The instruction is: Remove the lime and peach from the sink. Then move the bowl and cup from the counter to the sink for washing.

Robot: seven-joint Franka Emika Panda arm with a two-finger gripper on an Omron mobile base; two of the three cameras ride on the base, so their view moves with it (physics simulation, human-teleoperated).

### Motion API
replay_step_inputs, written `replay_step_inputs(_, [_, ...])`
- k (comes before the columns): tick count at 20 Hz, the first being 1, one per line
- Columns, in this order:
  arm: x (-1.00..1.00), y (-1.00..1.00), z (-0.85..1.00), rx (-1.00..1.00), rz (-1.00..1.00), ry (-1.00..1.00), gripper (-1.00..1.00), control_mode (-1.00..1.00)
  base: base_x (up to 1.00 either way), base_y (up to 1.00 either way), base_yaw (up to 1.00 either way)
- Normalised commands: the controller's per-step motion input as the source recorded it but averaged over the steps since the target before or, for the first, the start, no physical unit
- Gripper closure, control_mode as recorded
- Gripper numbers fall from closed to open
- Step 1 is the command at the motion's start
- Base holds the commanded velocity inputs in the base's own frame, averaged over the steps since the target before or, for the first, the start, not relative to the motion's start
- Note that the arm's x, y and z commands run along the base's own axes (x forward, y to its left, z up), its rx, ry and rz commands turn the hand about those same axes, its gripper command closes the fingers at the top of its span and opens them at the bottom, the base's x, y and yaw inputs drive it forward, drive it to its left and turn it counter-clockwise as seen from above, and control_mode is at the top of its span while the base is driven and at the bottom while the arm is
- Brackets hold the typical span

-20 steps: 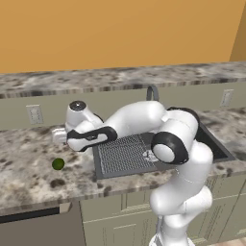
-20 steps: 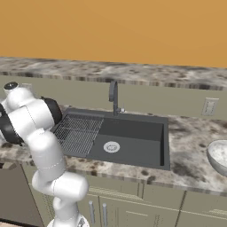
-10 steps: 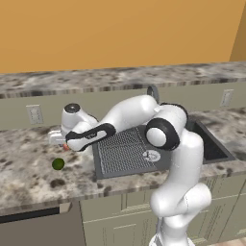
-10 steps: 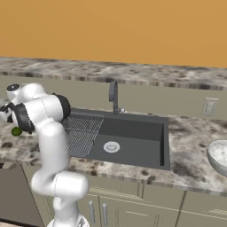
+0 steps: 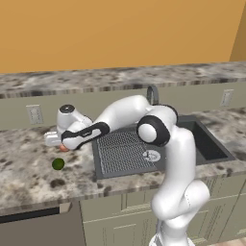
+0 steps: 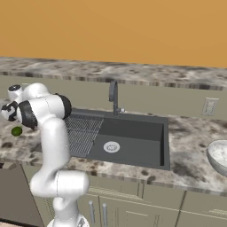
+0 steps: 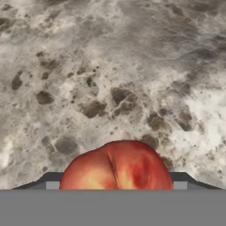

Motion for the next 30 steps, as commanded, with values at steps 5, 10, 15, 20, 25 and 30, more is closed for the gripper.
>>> replay_step_inputs(5, [0.13, 0.09, -0.19, 0.00, 0.00, 0.00, 1.00, -1.00, 0.00, 0.00, 0.00])
replay_step_inputs(10, [0.01, 0.01, -0.18, -0.02, -0.01, 0.00, 1.00, -1.00, 0.00, 0.00, 0.00])
replay_step_inputs(15, [0.00, 0.00, -0.16, -0.01, -0.02, 0.00, 1.00, -1.00, 0.00, 0.00, 0.00])
replay_step_inputs(20, [0.02, 0.00, -0.15, 0.00, -0.02, 0.00, 1.00, -1.00, 0.00, 0.00, 0.00])
replay_step_inputs(25, [0.04, 0.00, -0.15, 0.00, -0.02, 0.00, 1.00, -1.00, 0.00, 0.00, 0.00])
replay_step_inputs(30, [0.05, 0.00, -0.15, 0.00, -0.02, 0.00, 1.00, -1.00, 0.00, 0.00, 0.00])
